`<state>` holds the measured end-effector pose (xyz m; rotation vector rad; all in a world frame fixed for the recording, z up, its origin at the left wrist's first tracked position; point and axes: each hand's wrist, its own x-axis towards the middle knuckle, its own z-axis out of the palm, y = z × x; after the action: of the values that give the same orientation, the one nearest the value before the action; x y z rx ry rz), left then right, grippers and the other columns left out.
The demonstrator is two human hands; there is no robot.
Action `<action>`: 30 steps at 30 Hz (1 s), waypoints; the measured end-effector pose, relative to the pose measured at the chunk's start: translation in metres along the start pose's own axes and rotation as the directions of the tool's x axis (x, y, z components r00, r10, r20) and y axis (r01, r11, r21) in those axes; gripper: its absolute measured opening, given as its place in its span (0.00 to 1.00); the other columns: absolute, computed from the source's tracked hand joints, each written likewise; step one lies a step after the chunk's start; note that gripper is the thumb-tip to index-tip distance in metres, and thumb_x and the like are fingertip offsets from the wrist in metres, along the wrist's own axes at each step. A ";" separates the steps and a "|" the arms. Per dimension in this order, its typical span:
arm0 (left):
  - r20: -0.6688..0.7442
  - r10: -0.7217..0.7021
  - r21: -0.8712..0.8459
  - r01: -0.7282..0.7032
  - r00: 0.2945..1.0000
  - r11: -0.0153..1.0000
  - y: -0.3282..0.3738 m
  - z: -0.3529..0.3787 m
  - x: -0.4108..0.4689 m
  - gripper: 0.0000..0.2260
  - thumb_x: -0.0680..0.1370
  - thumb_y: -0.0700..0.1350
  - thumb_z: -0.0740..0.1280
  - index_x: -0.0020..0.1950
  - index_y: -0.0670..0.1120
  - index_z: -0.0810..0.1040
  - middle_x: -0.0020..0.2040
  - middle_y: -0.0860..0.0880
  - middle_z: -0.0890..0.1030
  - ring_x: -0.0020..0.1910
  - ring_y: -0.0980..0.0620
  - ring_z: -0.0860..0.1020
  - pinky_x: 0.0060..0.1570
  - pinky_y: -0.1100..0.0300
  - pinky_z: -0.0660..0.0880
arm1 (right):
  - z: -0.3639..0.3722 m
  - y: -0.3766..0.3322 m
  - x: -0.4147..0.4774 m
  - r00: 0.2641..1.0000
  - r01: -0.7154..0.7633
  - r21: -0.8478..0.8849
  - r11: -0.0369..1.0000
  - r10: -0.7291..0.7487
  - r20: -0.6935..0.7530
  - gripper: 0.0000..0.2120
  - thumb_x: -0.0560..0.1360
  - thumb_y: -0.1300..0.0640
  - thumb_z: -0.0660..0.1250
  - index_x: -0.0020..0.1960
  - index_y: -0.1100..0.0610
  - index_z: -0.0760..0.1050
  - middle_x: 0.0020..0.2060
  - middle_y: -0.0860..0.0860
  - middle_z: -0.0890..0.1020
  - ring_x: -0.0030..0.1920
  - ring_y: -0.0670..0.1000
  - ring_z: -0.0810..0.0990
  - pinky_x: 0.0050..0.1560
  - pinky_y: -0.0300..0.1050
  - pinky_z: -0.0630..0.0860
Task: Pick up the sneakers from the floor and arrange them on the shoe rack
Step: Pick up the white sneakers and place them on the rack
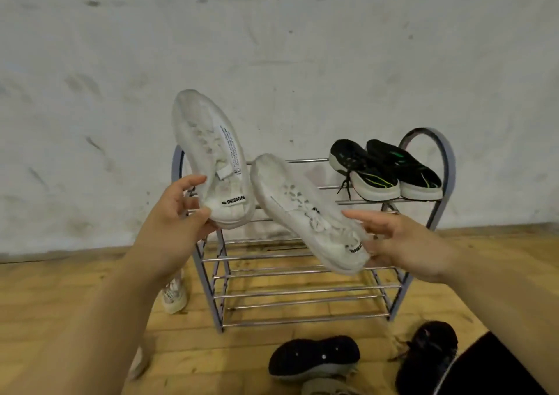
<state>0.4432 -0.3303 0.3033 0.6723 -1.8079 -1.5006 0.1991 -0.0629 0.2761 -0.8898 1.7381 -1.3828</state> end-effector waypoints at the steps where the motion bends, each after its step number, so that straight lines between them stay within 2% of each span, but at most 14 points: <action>1: 0.013 -0.013 0.017 0.013 1.000 1.000 -0.005 -0.005 -0.001 0.22 0.83 0.32 0.62 0.64 0.59 0.75 0.51 0.46 0.79 0.50 0.47 0.84 0.51 0.54 0.82 | -0.003 0.010 0.000 0.995 -0.077 -0.027 0.997 0.079 0.053 0.26 0.78 0.69 0.69 0.66 0.40 0.80 0.62 0.52 0.83 0.60 0.56 0.84 0.60 0.60 0.81; 4: 0.041 -0.061 0.067 0.058 0.997 0.996 -0.015 -0.009 -0.003 0.21 0.82 0.33 0.64 0.62 0.60 0.76 0.52 0.44 0.81 0.50 0.45 0.85 0.53 0.49 0.82 | -0.008 0.034 0.001 0.963 -0.251 -0.052 0.967 0.254 0.085 0.28 0.77 0.72 0.67 0.68 0.45 0.80 0.66 0.58 0.79 0.61 0.59 0.83 0.60 0.62 0.81; 7: 0.103 -0.086 0.095 0.076 0.991 0.993 -0.023 0.002 -0.004 0.22 0.82 0.34 0.65 0.62 0.62 0.77 0.54 0.43 0.83 0.51 0.42 0.85 0.55 0.44 0.82 | -0.015 0.045 0.001 0.945 -0.314 0.001 0.949 0.313 0.093 0.28 0.77 0.75 0.66 0.69 0.50 0.78 0.66 0.56 0.80 0.61 0.59 0.83 0.61 0.63 0.80; 10: 0.140 -0.119 0.084 0.107 0.983 0.991 -0.027 0.017 -0.002 0.21 0.82 0.33 0.65 0.65 0.58 0.76 0.53 0.44 0.83 0.49 0.42 0.85 0.52 0.48 0.83 | -0.024 0.046 -0.003 0.920 -0.372 0.041 0.927 0.362 0.150 0.28 0.78 0.76 0.63 0.69 0.50 0.77 0.65 0.53 0.83 0.62 0.60 0.83 0.61 0.62 0.79; 13: 0.171 -0.128 0.122 0.108 0.977 0.987 -0.030 0.027 0.000 0.22 0.82 0.35 0.65 0.67 0.59 0.76 0.54 0.45 0.82 0.47 0.46 0.86 0.53 0.50 0.83 | -0.033 0.049 -0.006 0.903 -0.409 0.019 0.913 0.401 0.151 0.28 0.79 0.76 0.62 0.70 0.50 0.76 0.64 0.54 0.83 0.62 0.60 0.83 0.58 0.59 0.81; 16: 0.189 -0.127 0.140 0.101 0.974 0.985 -0.031 0.033 0.004 0.22 0.82 0.35 0.65 0.66 0.61 0.76 0.55 0.45 0.81 0.49 0.44 0.85 0.55 0.47 0.83 | -0.036 0.053 0.002 0.906 -0.423 0.042 0.905 0.420 0.053 0.28 0.79 0.75 0.63 0.71 0.50 0.75 0.63 0.55 0.83 0.60 0.60 0.84 0.58 0.59 0.82; 19: 0.210 -0.133 0.130 0.107 0.969 0.986 -0.034 0.042 0.008 0.22 0.82 0.35 0.66 0.64 0.62 0.76 0.55 0.44 0.81 0.51 0.43 0.85 0.56 0.45 0.82 | -0.032 0.059 0.022 0.910 -0.390 0.128 0.912 0.402 -0.096 0.28 0.80 0.74 0.63 0.73 0.50 0.73 0.62 0.56 0.82 0.57 0.58 0.86 0.53 0.56 0.84; 24: 0.224 -0.160 0.123 0.135 0.962 0.983 -0.038 0.058 0.015 0.21 0.82 0.35 0.65 0.68 0.59 0.75 0.57 0.44 0.80 0.53 0.45 0.84 0.56 0.47 0.83 | -0.015 0.073 0.072 0.870 -0.313 0.241 0.919 0.379 -0.315 0.31 0.80 0.75 0.61 0.75 0.48 0.70 0.58 0.56 0.81 0.58 0.61 0.83 0.61 0.62 0.79; 26: 0.228 -0.164 0.117 0.141 0.960 0.983 -0.040 0.063 0.017 0.21 0.82 0.35 0.65 0.67 0.59 0.75 0.56 0.43 0.80 0.53 0.44 0.85 0.56 0.47 0.83 | -0.013 0.079 0.090 0.844 -0.299 0.296 0.907 0.396 -0.361 0.32 0.80 0.75 0.60 0.76 0.47 0.69 0.61 0.58 0.79 0.58 0.61 0.82 0.62 0.62 0.79; 28: 0.230 -0.161 0.125 0.135 0.960 0.983 -0.043 0.066 0.018 0.21 0.82 0.35 0.66 0.65 0.62 0.76 0.56 0.43 0.80 0.52 0.44 0.85 0.56 0.47 0.82 | -0.012 0.087 0.102 0.830 -0.326 0.262 0.908 0.408 -0.381 0.31 0.80 0.72 0.61 0.77 0.46 0.67 0.66 0.58 0.76 0.61 0.60 0.80 0.63 0.60 0.79; 30: 0.230 -0.162 0.148 0.130 0.960 0.980 -0.046 0.066 0.017 0.21 0.82 0.35 0.65 0.64 0.62 0.76 0.56 0.43 0.80 0.51 0.44 0.85 0.56 0.48 0.82 | -0.014 0.095 0.106 0.828 -0.415 0.037 0.909 0.394 -0.398 0.28 0.82 0.63 0.64 0.79 0.46 0.65 0.73 0.56 0.72 0.67 0.59 0.75 0.67 0.57 0.76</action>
<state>0.3802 -0.3111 0.2550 0.7264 -2.0956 -1.6292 0.1278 -0.1304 0.1718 -0.2316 2.1244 -1.2883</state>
